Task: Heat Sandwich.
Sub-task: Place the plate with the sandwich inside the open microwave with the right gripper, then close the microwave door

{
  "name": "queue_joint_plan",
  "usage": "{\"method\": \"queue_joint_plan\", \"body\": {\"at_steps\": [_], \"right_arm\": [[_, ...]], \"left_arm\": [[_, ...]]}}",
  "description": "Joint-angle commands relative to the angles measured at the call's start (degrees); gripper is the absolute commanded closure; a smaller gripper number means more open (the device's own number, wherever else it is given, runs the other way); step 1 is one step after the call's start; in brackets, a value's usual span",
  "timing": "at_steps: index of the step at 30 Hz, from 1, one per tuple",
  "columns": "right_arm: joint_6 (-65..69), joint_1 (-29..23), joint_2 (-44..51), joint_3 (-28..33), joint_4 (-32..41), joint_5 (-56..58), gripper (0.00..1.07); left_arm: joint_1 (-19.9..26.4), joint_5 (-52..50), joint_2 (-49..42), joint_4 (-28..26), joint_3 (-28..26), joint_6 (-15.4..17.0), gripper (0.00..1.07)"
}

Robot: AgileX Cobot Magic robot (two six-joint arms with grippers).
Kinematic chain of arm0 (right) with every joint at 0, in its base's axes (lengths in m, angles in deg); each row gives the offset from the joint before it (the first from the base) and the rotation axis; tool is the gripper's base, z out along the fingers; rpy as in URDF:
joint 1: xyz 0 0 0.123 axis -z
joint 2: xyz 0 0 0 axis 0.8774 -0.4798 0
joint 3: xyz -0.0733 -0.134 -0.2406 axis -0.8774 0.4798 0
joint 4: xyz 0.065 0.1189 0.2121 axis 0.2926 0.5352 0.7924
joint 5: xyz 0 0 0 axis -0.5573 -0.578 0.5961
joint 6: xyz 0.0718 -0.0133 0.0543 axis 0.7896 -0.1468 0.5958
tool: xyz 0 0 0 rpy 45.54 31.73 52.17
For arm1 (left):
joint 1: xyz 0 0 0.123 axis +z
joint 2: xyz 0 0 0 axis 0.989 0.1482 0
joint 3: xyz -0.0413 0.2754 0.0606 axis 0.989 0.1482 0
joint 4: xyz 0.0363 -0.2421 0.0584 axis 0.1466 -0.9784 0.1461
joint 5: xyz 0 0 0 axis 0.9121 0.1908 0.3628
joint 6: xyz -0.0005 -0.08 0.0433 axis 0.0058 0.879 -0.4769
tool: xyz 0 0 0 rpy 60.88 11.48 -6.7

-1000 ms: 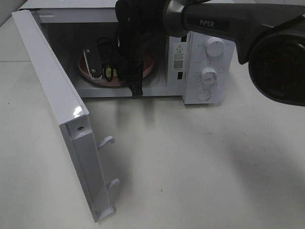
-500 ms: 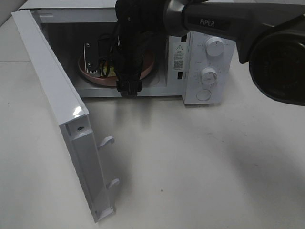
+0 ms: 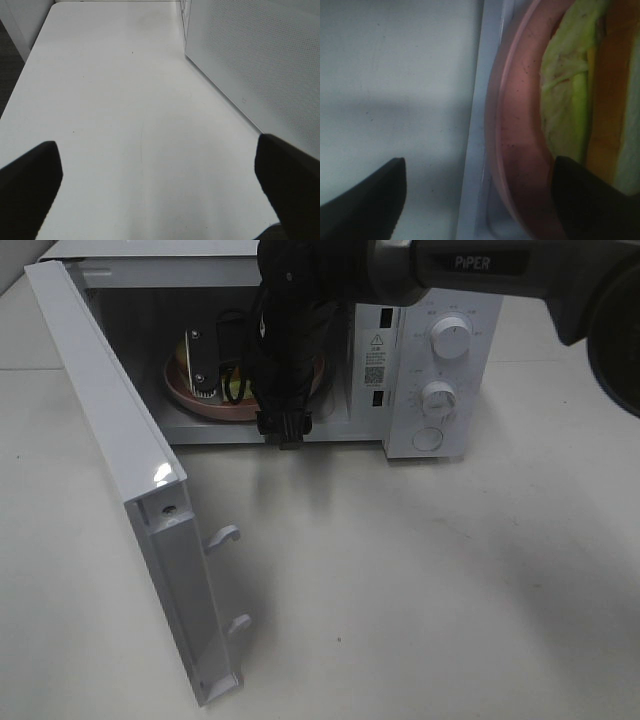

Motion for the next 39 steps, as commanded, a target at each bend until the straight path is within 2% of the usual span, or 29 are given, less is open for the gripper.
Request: {"method": "queue_joint_plan", "body": {"at_steps": [1, 15, 20, 23, 29, 39], "right_arm": [[0.7, 0.0, 1.9, 2.1, -0.1, -0.6, 0.31], [4.6, 0.0, 10.3, 13.9, -0.1, -3.7, 0.31], [6.0, 0.0, 13.5, 19.1, -0.1, -4.8, 0.31], [6.6, 0.0, 16.4, 24.2, -0.1, -6.4, 0.31], [7.9, 0.0, 20.2, 29.3, -0.1, -6.5, 0.31], [19.7, 0.0, 28.0, 38.0, -0.1, -6.5, 0.31]], "left_arm": [[-0.3, 0.4, 0.0, 0.0, -0.5, -0.1, 0.07], [-0.3, 0.4, 0.0, 0.0, -0.5, -0.1, 0.07], [-0.3, 0.4, 0.0, 0.0, -0.5, -0.1, 0.07], [-0.3, 0.4, 0.0, 0.0, -0.5, -0.1, 0.07], [-0.3, 0.4, 0.0, 0.0, -0.5, -0.1, 0.07], [-0.3, 0.4, 0.0, 0.0, -0.5, -0.1, 0.07]]}}
